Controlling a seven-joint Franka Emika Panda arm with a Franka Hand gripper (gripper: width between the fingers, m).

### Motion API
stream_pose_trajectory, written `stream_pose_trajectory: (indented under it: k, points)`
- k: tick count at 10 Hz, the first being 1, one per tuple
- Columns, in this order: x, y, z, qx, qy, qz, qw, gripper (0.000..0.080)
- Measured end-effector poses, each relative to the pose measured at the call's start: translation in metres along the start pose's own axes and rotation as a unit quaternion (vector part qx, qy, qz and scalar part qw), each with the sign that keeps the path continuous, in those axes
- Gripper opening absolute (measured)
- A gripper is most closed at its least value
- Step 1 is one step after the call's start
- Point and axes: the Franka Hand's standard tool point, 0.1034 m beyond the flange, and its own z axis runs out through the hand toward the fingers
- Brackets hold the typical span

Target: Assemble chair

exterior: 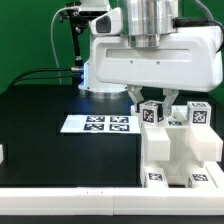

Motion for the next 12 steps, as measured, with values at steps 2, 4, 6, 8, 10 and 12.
stream_pose_trajectory:
  k: [2,4,6,8,10,12]
  points:
    - [-0.0007,-0.0026,-0.0003,-0.005,-0.004,0.197,0.98,0.0281]
    - [-0.0018,-0.0044,0.0005,0.002,-0.01,0.379,0.925,0.0281]
    - [-0.0017,-0.0047,-0.0003,0.01,-0.013,0.47,0.883,0.0281]
    - [-0.0031,-0.0046,0.0001,0.007,-0.009,0.493,0.87,0.0281]
    - [-0.0031,-0.004,-0.0001,0.005,-0.006,0.492,0.87,0.0287]
    - [-0.0037,-0.0035,0.0005,0.003,-0.006,0.482,0.876,0.0463]
